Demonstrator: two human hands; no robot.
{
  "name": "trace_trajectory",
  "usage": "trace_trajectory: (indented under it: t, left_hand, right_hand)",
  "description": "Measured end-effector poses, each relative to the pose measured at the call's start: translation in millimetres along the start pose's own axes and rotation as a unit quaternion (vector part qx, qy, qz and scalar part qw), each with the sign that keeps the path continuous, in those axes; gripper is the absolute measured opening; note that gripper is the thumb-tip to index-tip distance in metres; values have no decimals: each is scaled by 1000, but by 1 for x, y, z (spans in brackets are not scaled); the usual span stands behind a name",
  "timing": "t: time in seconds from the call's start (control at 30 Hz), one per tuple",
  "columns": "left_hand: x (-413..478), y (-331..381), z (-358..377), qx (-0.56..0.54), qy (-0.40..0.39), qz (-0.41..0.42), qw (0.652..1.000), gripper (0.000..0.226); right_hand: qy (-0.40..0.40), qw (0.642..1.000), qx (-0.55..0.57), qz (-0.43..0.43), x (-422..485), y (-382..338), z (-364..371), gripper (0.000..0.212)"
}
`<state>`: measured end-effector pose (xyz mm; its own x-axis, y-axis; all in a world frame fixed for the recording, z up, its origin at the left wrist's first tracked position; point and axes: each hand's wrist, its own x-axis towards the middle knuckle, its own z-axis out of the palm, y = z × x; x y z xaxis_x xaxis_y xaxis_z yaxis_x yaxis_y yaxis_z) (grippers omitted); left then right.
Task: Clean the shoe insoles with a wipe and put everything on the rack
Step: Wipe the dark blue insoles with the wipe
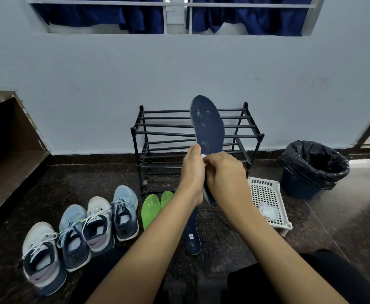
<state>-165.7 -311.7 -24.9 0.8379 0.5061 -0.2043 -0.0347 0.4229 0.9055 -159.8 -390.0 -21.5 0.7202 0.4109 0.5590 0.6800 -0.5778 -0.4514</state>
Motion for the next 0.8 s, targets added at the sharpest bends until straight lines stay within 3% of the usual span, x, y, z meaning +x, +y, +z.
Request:
trace_trajectory:
  t: [0.27, 0.4, 0.5, 0.67, 0.8]
  left_hand:
    - [-1, 1, 3, -4, -3, -4, 1000, 30]
    - [2, 2, 1, -13, 15, -3, 1000, 41]
    - [2, -3, 5, 8, -1, 4, 1000, 52]
    - [4, -6, 1, 32, -1, 22, 999, 25]
    - [8, -7, -4, 9, -15, 10, 1000, 25]
  right_hand:
    - [46, 999, -10, 1, 5, 1, 2, 21]
    - [16, 1000, 1, -8, 2, -3, 3, 20]
    - [50, 998, 4, 25, 15, 6, -6, 22]
    - [40, 998, 24, 41, 9, 4, -7, 22]
    - [11, 1000, 14, 8, 2, 1, -2, 23]
